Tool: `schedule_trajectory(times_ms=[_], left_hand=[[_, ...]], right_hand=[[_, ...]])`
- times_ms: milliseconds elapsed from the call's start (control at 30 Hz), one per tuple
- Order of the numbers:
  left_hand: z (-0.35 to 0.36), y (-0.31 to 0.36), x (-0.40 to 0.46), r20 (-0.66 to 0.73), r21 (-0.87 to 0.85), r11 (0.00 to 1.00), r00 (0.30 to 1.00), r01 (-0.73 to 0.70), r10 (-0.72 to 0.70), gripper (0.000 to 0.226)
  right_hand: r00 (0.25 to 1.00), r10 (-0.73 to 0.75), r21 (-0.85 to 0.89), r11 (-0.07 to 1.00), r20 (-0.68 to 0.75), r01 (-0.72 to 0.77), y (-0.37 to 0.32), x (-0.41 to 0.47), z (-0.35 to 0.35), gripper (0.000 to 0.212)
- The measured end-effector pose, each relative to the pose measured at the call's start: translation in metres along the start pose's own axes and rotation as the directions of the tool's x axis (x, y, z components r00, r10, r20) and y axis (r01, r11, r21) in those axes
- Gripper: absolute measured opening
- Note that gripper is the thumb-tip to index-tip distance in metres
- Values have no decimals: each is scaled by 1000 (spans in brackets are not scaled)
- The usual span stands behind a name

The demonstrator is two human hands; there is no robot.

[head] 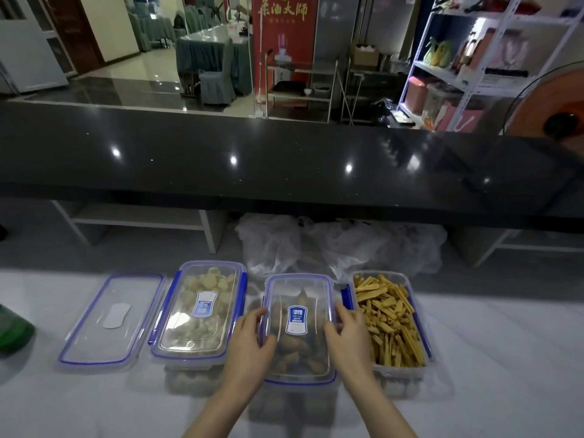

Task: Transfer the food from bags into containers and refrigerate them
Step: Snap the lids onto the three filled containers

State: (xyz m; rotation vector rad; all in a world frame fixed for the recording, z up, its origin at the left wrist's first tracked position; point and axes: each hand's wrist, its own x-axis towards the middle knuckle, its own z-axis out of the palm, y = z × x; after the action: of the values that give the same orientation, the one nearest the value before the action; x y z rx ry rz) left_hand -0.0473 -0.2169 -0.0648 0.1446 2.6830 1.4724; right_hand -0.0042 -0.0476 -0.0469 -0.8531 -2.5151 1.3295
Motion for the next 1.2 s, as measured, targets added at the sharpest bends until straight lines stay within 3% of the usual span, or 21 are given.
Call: schedule_trajectory(times_ms=[267, 600, 767, 967, 1200], left_hand=[[0, 2, 3, -11, -12, 1000, 1000, -20, 20, 37], [-2, 2, 8, 26, -80, 996, 998, -51, 53, 46], [-3, 5, 8, 25, 27, 995, 995, -98, 97, 46], [-1, 7, 9, 34, 75, 986, 989, -149, 147, 46], [-3, 7, 12, 73, 111, 986, 990, -128, 120, 47]], right_hand=[[999, 2, 11, 1000, -51, -1, -3, -1, 5, 39], [990, -9, -78, 997, -143, -3, 1, 2, 14, 31], [983, -65, -88, 995, -173, 50, 2, 1, 11, 22], [967, -111, -125, 989, -231, 84, -1, 0, 14, 29], [980, -66, -177, 984, -185, 33, -3, 5, 10, 31]])
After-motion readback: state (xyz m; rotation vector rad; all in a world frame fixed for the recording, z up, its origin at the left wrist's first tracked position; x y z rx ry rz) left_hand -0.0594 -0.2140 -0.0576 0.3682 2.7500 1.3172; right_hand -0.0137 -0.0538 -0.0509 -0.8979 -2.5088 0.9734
